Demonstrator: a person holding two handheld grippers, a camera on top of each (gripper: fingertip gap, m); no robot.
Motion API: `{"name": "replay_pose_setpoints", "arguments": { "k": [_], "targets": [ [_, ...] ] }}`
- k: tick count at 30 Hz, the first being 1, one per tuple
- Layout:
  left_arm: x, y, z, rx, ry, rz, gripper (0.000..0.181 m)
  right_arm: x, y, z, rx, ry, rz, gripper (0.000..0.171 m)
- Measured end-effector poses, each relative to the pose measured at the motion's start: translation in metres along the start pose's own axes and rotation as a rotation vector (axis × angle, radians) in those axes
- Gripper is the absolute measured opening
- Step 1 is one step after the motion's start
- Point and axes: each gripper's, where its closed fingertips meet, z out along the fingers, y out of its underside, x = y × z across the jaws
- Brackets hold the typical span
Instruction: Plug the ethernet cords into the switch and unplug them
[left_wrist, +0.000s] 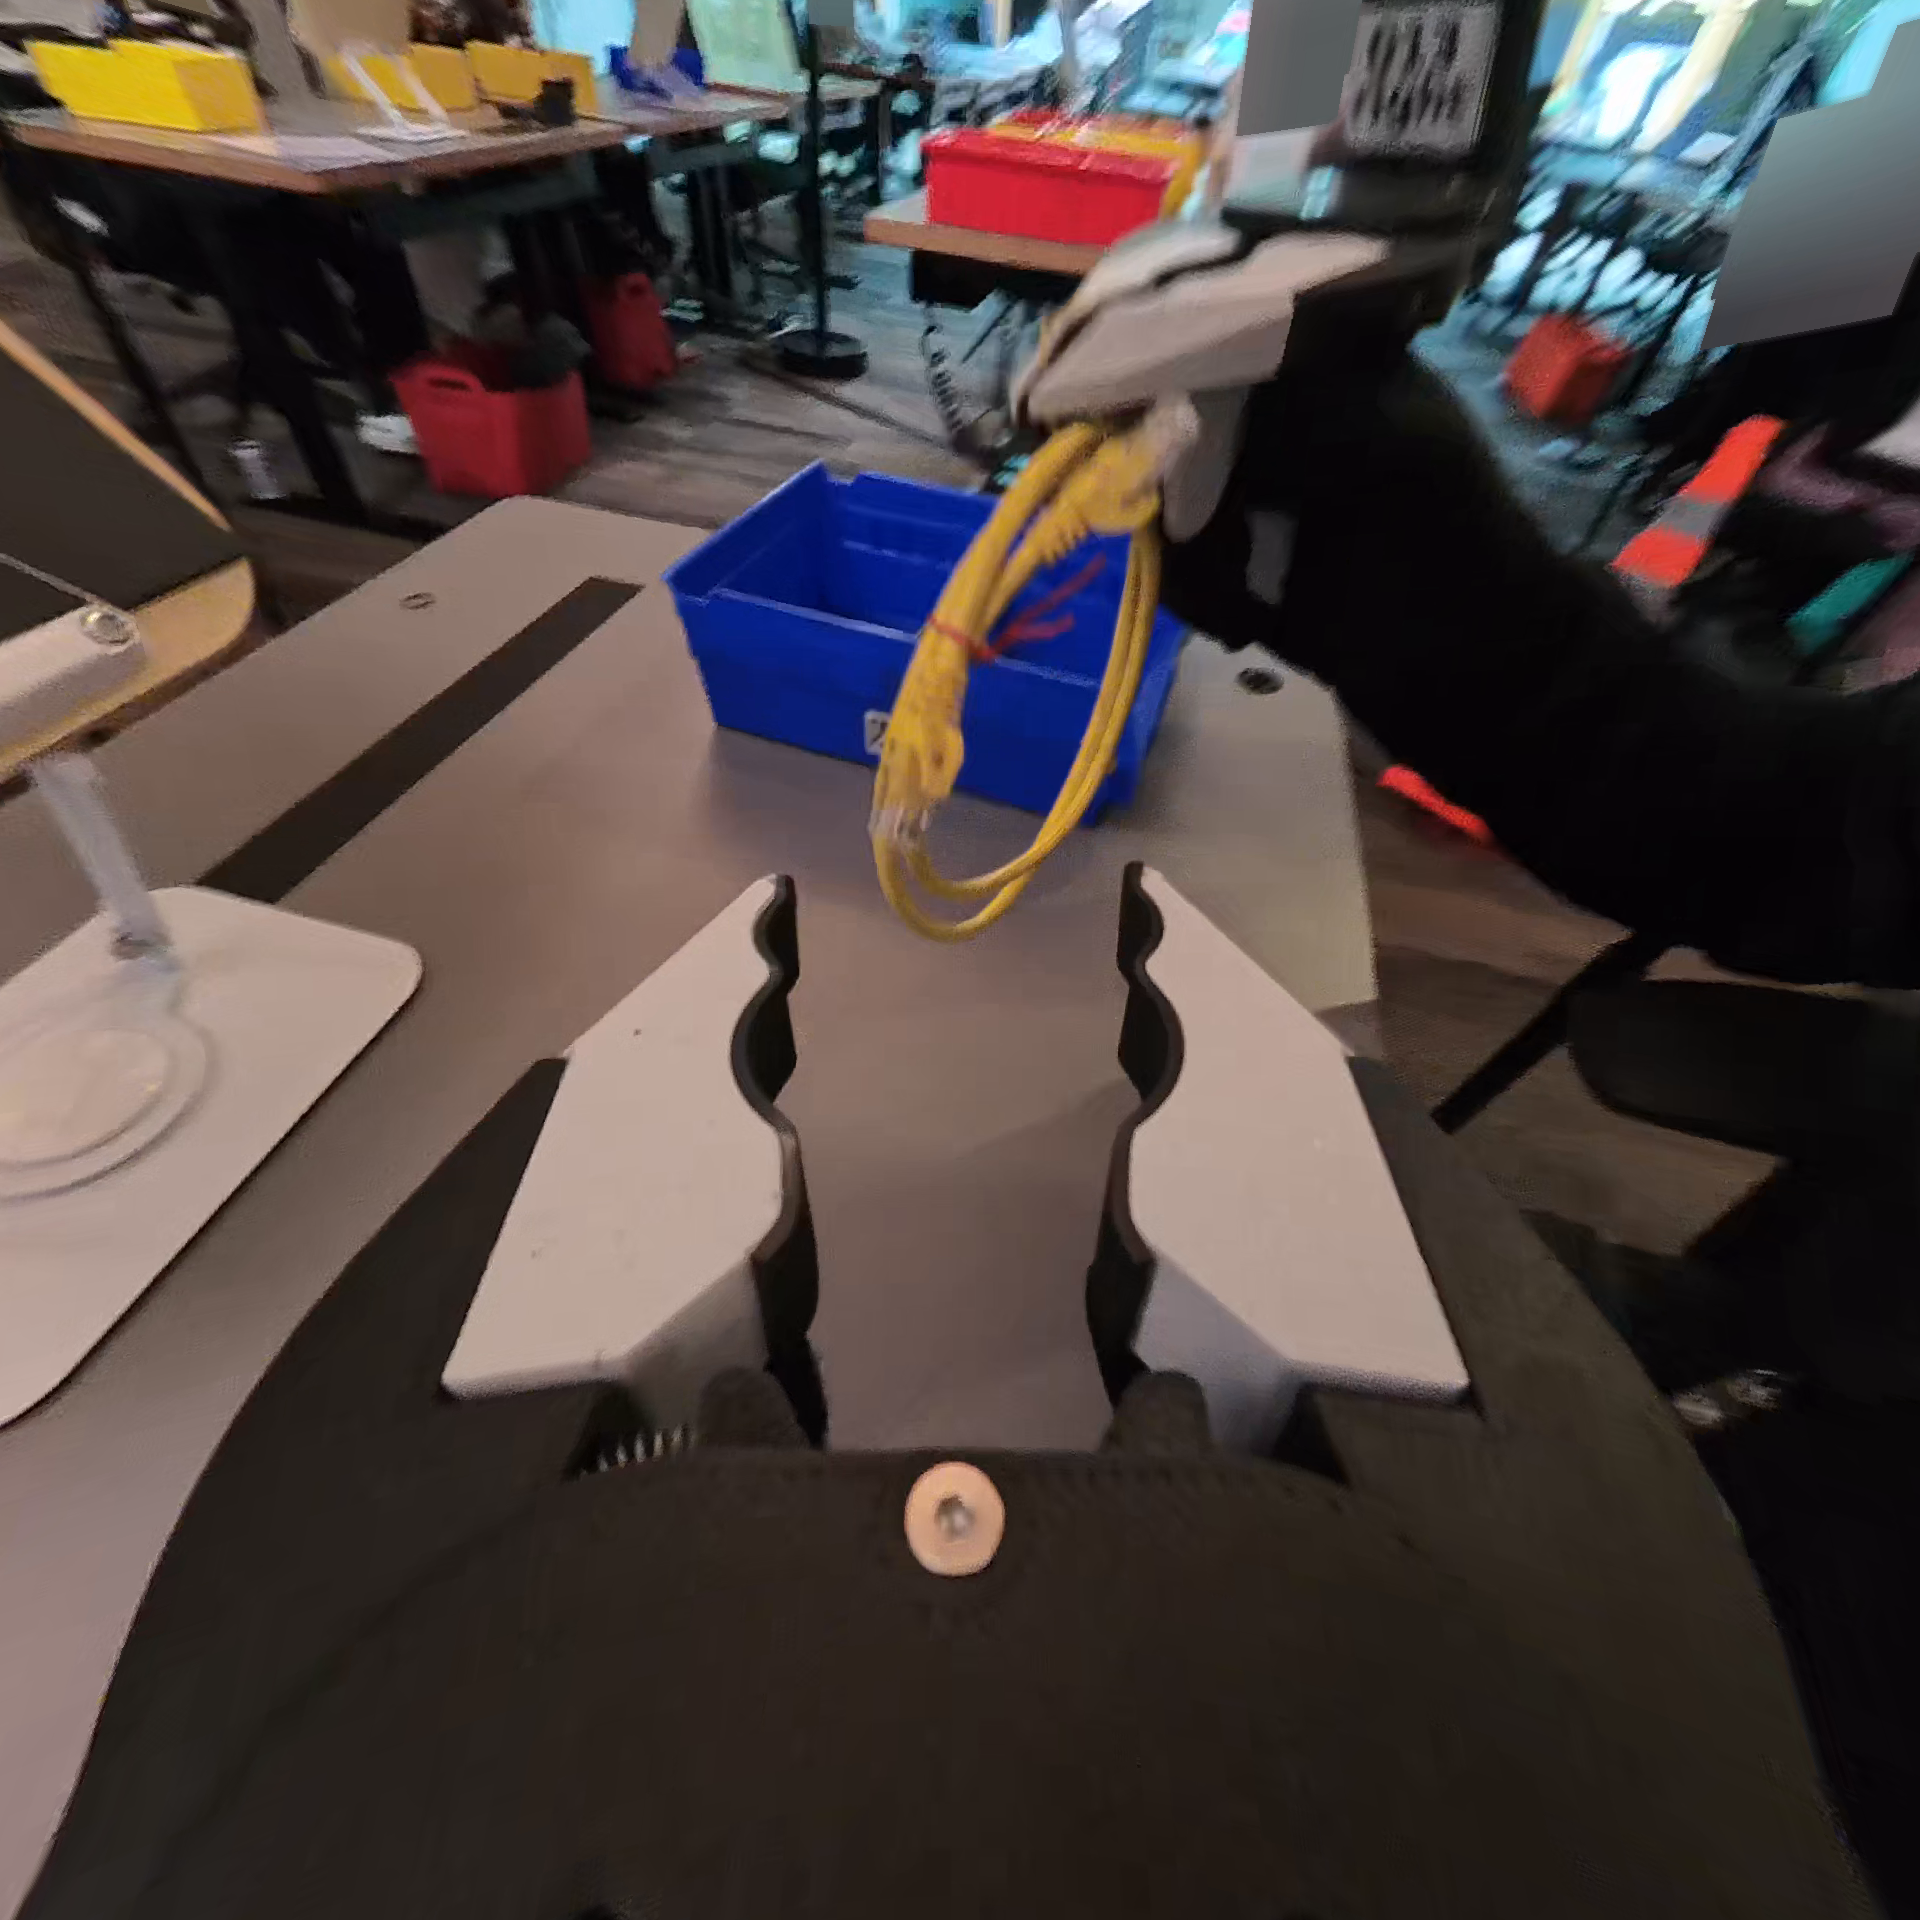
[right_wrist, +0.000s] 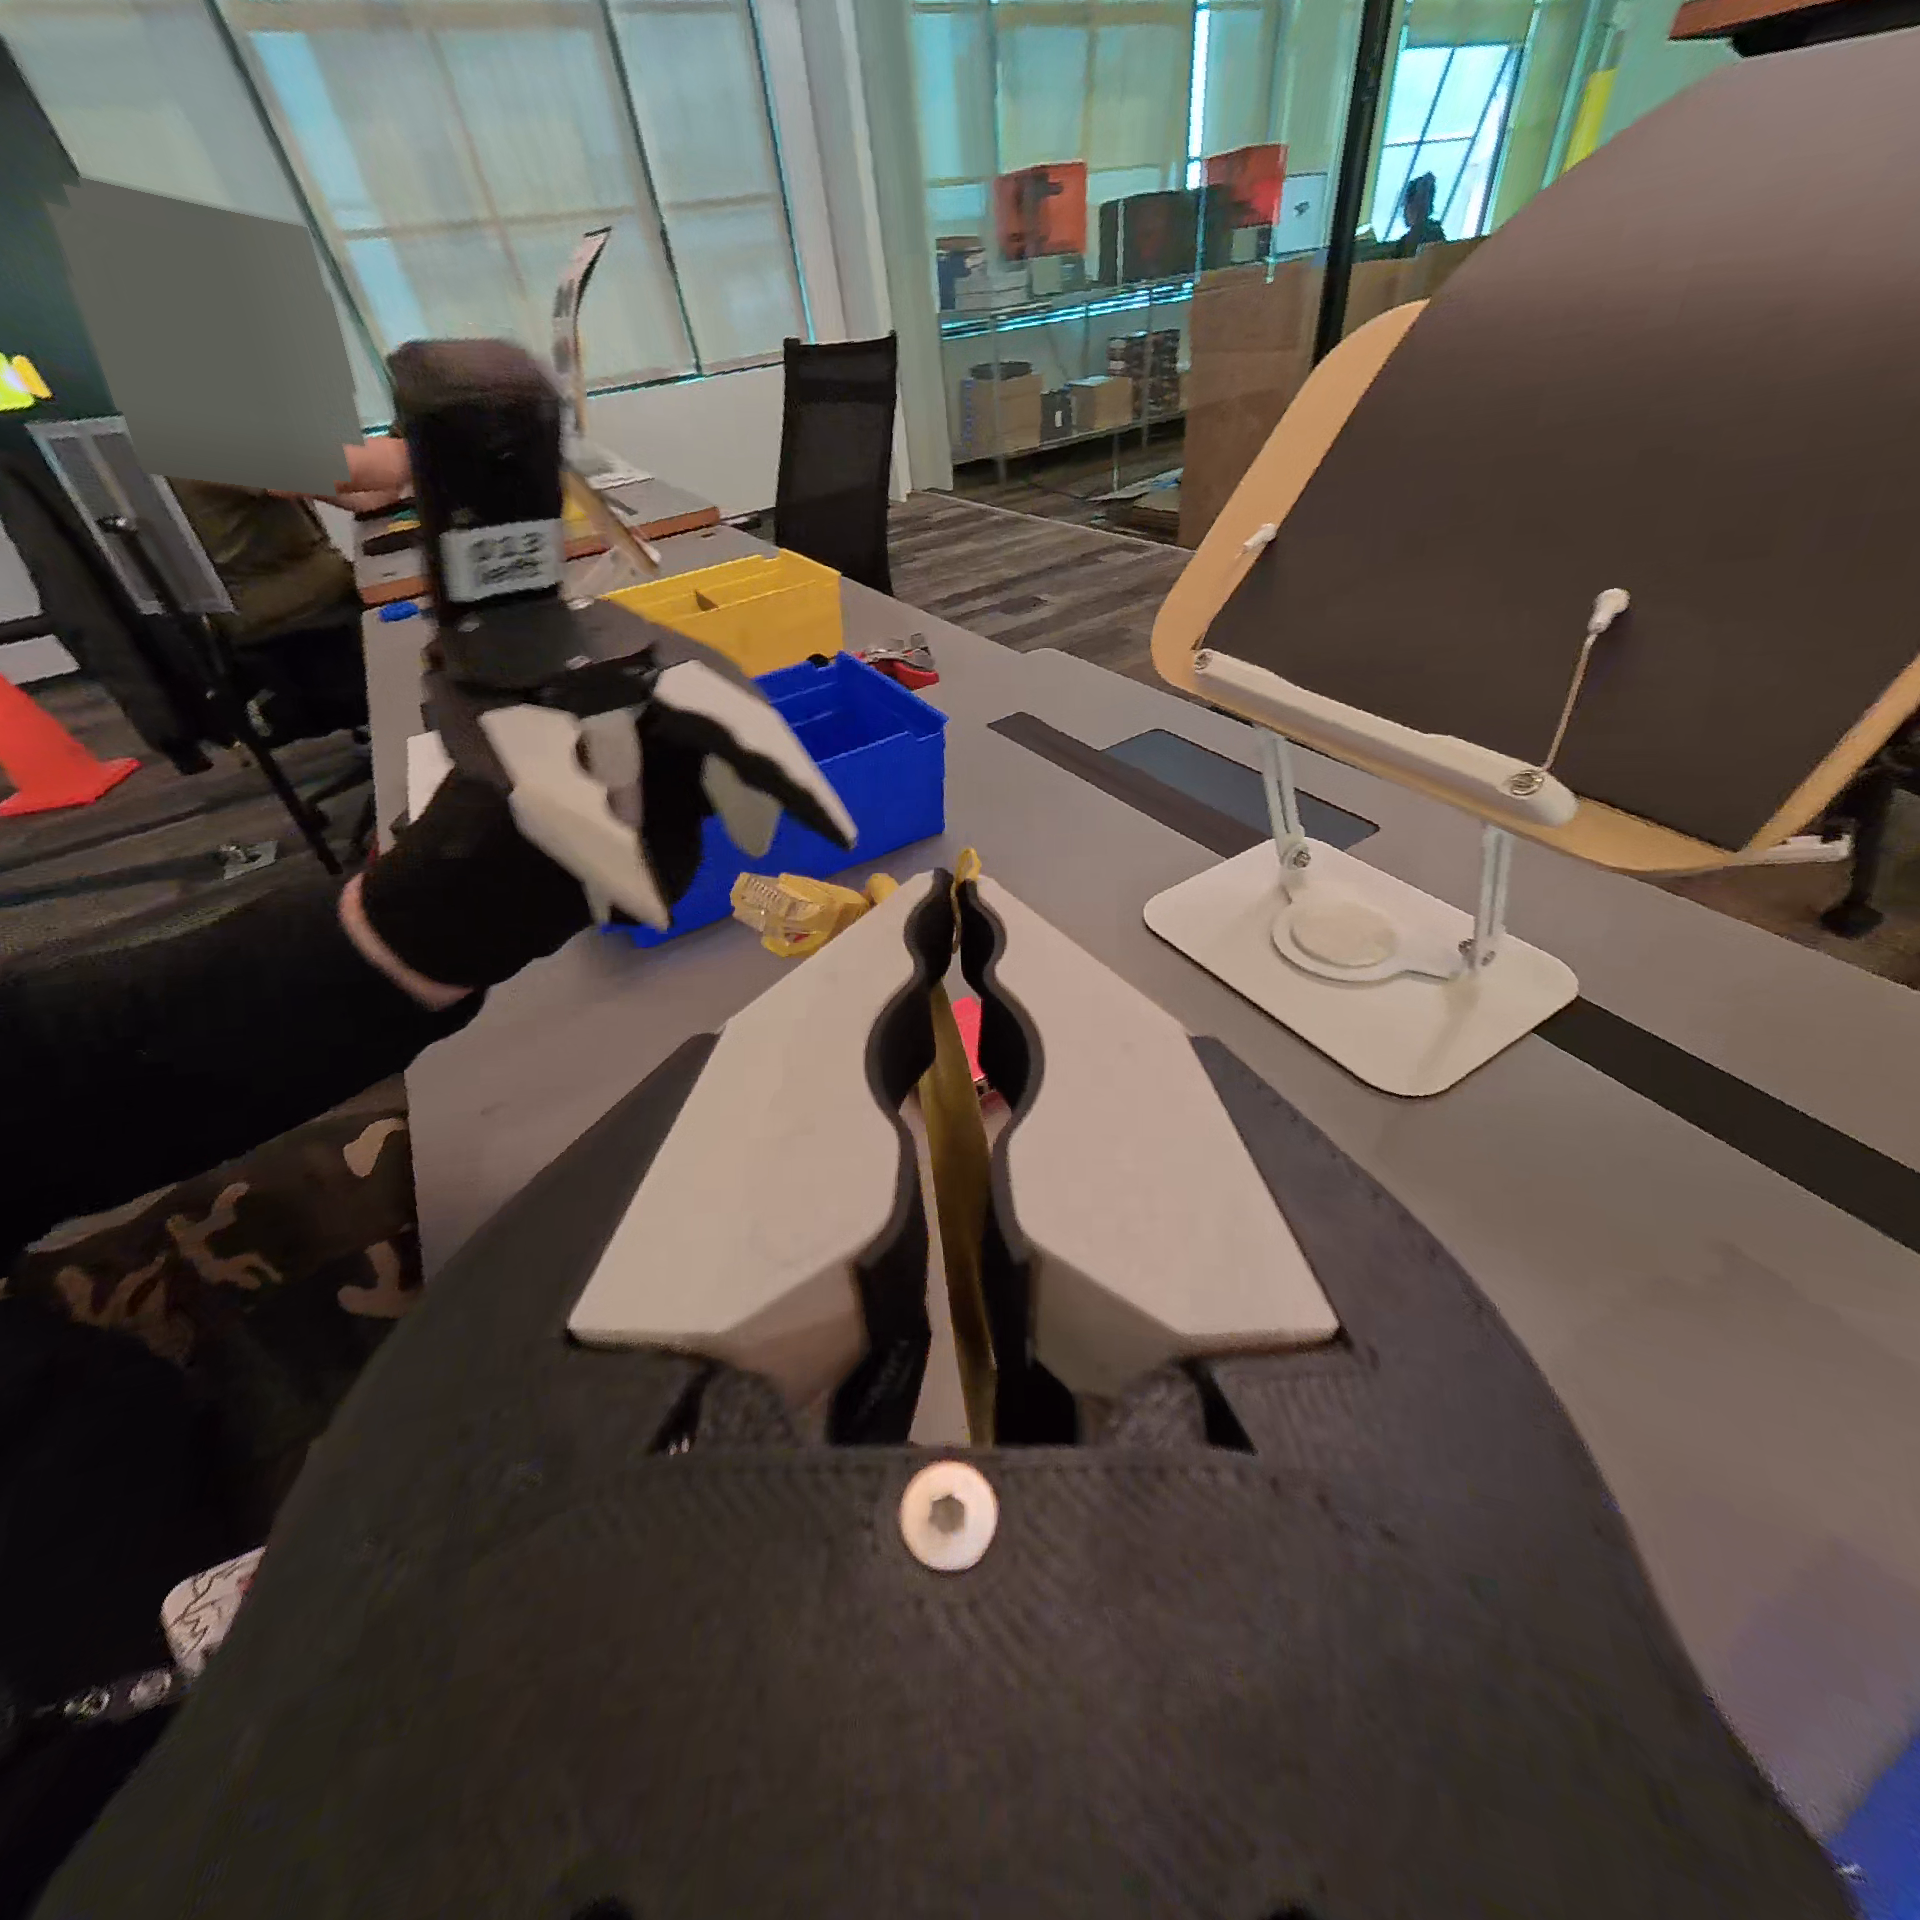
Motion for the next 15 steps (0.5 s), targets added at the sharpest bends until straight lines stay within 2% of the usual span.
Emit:
{"name": "replay_pose_setpoints", "arguments": {
  "k": [3, 6, 7, 8, 10, 13, 15],
  "targets": [
    [-0.001, 0.027, 0.021, -0.082, -0.107, 0.012, 0.06, 0.001, -0.006, 0.001, 0.025, 0.01, 0.029, 0.0],
    [0.008, 0.047, 0.056, -0.078, -0.058, -0.112, 0.06, -0.002, -0.01, 0.005, 0.039, 0.017, 0.043, 0.0],
    [0.01, 0.045, 0.063, -0.032, -0.05, -0.14, 0.046, -0.004, -0.01, 0.006, 0.04, 0.021, 0.046, 0.0],
    [0.009, 0.039, 0.066, 0.024, -0.051, -0.16, 0.041, -0.005, -0.011, 0.007, 0.043, 0.023, 0.047, 0.0],
    [0.009, 0.032, 0.069, 0.084, -0.017, -0.206, 0.013, -0.007, -0.013, 0.005, 0.046, 0.024, 0.054, 0.0],
    [0.009, 0.022, 0.067, 0.118, 0.056, -0.246, 0.003, -0.01, -0.014, 0.003, 0.044, 0.017, 0.056, 0.0],
    [0.005, 0.017, 0.065, 0.127, 0.053, -0.247, 0.002, -0.01, -0.015, 0.001, 0.053, 0.004, 0.072, 0.0]
  ]
}}
